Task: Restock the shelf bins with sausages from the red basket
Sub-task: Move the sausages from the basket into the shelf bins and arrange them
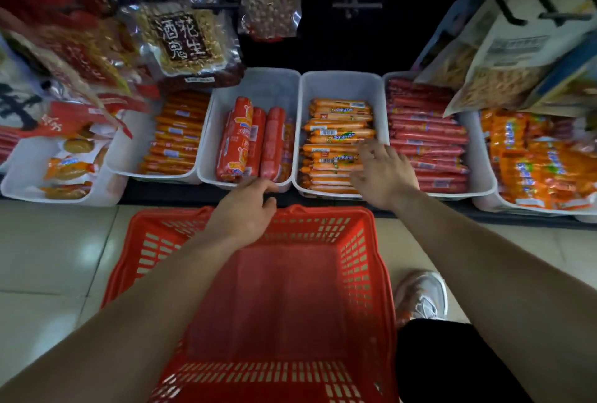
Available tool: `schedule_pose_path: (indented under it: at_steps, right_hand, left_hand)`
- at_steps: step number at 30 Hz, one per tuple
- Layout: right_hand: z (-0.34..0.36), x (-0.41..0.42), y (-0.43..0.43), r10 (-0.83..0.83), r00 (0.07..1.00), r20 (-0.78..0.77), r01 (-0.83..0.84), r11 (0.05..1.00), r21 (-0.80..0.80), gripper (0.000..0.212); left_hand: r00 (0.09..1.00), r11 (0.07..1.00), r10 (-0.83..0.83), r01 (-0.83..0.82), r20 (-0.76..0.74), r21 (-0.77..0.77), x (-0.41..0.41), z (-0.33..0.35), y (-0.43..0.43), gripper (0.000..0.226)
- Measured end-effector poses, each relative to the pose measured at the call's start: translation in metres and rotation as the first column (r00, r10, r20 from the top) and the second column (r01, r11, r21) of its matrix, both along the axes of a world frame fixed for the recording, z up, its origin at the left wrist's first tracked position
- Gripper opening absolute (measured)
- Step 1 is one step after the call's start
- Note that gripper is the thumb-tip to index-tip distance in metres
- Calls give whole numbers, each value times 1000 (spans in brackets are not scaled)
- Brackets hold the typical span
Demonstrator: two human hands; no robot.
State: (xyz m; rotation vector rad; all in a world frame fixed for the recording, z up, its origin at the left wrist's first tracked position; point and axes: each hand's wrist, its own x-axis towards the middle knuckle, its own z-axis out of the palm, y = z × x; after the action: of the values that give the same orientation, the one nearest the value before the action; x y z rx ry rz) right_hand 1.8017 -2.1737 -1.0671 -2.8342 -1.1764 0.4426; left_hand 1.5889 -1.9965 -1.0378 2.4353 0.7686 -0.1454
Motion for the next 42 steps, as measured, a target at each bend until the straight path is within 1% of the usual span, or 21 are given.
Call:
schedule_pose_path:
  at_steps: [2, 4, 5, 11, 13, 15, 17, 19, 21, 23, 25, 27, 28, 30, 32, 33, 35, 37, 39, 40, 42]
  right_hand:
    - [-19, 4, 6, 136, 990, -43, -140, 984, -112, 75]
    - [-36, 10, 14, 175, 981, -86, -190, 956, -224, 77]
    - [-42, 14, 20, 170, 981, -91, -188, 952, -243, 77]
    - [-55, 46, 58, 112, 990, -84, -127, 971, -200, 77]
    - [-54, 54, 67, 98, 992, -80, -113, 971, -212, 81]
    - [-47, 63, 74, 137, 990, -33, -141, 958, -251, 86]
    - [-36, 76, 78, 251, 967, 35, -233, 934, -270, 87]
    - [-25, 95, 76, 376, 923, 84, -349, 907, -235, 78]
    - [-22, 116, 67, 441, 891, 110, -415, 888, -199, 69]
    - [-26, 130, 54, 402, 907, 128, -379, 909, -173, 67]
    - [-37, 133, 48, 354, 922, 156, -329, 930, -163, 72]
    - [-44, 132, 51, 342, 925, 166, -319, 936, -152, 76]
    - [-46, 131, 53, 337, 926, 169, -316, 938, -142, 76]
    - [-47, 131, 54, 316, 931, 181, -302, 948, -103, 75]
    - [-48, 131, 50, 277, 946, 166, -269, 960, -72, 72]
    - [-49, 131, 49, 257, 954, 155, -251, 966, -59, 69]
    - [-50, 129, 53, 227, 963, 144, -223, 974, -45, 67]
    - [-47, 125, 60, 231, 960, 158, -222, 972, -71, 67]
    - [-45, 121, 65, 278, 945, 174, -256, 957, -138, 66]
    - [-45, 120, 67, 294, 939, 176, -265, 949, -173, 65]
    - [-47, 121, 70, 291, 938, 191, -252, 946, -204, 62]
  left_hand:
    - [997, 997, -74, 74, 12, 28, 28, -11, -4, 28]
    - [991, 989, -132, 131, 19, 71, 54, -20, -6, 33]
    - [989, 985, -147, 145, 18, 95, 65, -23, -7, 35]
    - [978, 953, -202, 185, 46, 241, 103, -43, 14, 42]
    - [970, 930, -239, 217, 40, 295, 113, -45, 18, 44]
    - [968, 927, -246, 222, 45, 304, 127, -45, 18, 47]
    - [972, 949, -226, 205, 62, 242, 142, -45, 13, 52]
    - [983, 978, -167, 155, 76, 139, 159, -47, 7, 60]
    - [992, 993, -96, 90, 82, 73, 178, -53, 2, 67]
    - [997, 999, -24, 22, 74, 35, 197, -62, -2, 73]
    - [997, 997, 70, -70, 43, -14, 215, -73, -5, 78]
    - [985, 983, 171, -168, 27, -79, 229, -79, -8, 82]
    - [979, 977, 199, -194, 51, -90, 234, -83, -8, 80]
    - [962, 969, 239, -228, 134, -92, 239, -89, -7, 67]
    - [942, 955, 281, -255, 183, -151, 238, -91, -3, 56]
    - [938, 952, 290, -262, 192, -161, 236, -91, -1, 54]
    - [939, 951, 301, -283, 166, -125, 232, -90, 2, 60]
    - [939, 939, 331, -320, 87, -124, 236, -88, 2, 67]
    - [937, 925, 349, -343, 11, -165, 241, -86, 0, 67]
    - [937, 922, 349, -344, 0, -181, 243, -87, 1, 63]
    - [932, 911, 361, -347, 24, -222, 243, -85, 5, 48]
